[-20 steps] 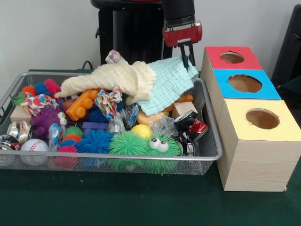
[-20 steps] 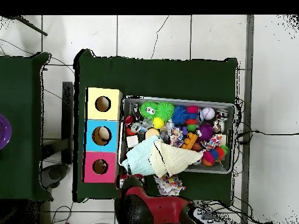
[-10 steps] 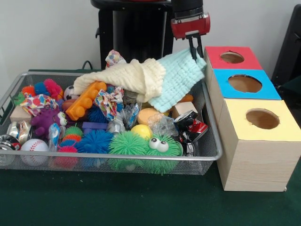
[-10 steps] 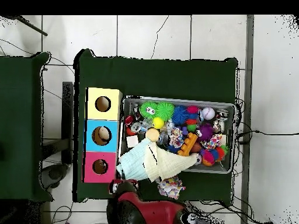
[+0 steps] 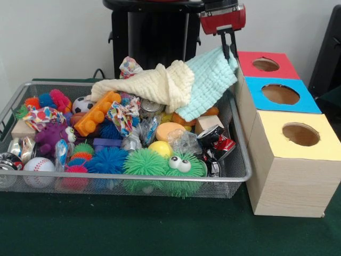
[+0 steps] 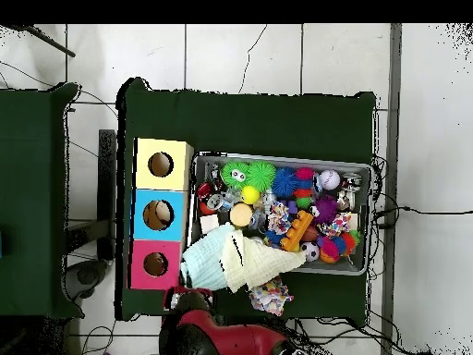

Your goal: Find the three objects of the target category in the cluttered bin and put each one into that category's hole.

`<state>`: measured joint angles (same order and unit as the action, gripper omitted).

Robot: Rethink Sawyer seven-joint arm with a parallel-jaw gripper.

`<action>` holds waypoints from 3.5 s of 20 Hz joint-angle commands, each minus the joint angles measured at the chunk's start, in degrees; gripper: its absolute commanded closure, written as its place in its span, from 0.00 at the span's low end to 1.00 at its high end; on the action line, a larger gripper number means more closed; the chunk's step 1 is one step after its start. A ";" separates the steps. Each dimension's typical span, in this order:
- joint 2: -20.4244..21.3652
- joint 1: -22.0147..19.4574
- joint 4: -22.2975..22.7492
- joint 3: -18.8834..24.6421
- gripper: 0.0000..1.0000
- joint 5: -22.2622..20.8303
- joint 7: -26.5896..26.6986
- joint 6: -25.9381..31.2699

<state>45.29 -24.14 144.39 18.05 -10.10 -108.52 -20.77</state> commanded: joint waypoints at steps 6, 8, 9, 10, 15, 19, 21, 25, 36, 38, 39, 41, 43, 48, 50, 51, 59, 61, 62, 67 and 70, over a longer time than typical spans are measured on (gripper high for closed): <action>5.08 1.87 0.34 9.63 0.00 4.73 -19.90 -1.51; 5.10 2.09 0.24 9.07 0.00 4.45 -19.38 -1.68; 4.95 1.85 0.25 9.02 0.00 4.02 -19.20 -1.61; 4.89 1.80 0.20 8.74 0.00 3.64 -18.99 -1.53; 3.69 1.58 -0.75 7.44 0.00 1.53 -17.14 -2.36; 1.27 0.57 -2.50 4.87 0.00 -1.77 -13.17 -2.76; -0.50 -1.14 -3.75 3.08 0.00 -5.14 -10.02 -2.80; -0.57 -6.68 -5.86 2.51 0.00 -13.52 -4.03 0.96; 4.43 -17.90 -12.64 4.96 0.00 -30.70 2.65 14.62; 5.24 -19.48 -12.92 7.02 0.00 -32.29 2.32 16.64; 5.47 -20.15 -13.02 7.98 0.00 -33.04 2.02 17.36; 5.87 -20.96 -13.28 9.26 0.00 -34.41 1.39 18.31; 6.53 -21.39 -13.50 10.23 0.00 -35.56 1.10 19.39; 7.19 -22.51 -15.13 11.21 0.00 -39.71 0.85 20.36; 6.66 -22.92 -16.51 10.80 0.00 -41.69 0.70 20.21; 6.44 -23.15 -17.14 10.74 0.00 -42.43 0.85 20.46; 6.43 -26.82 -18.69 13.54 0.00 -42.96 -0.08 23.45; 6.06 -28.03 -19.17 14.66 0.00 -43.19 0.27 23.84; 5.84 -28.15 -19.75 14.65 0.00 -43.66 0.44 23.83; 4.42 -29.37 -23.04 14.82 0.00 -45.43 1.27 24.56; 4.30 -31.35 -23.98 16.71 0.00 -45.58 2.51 26.03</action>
<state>51.83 -53.27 130.89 28.84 -51.46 -112.76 -2.50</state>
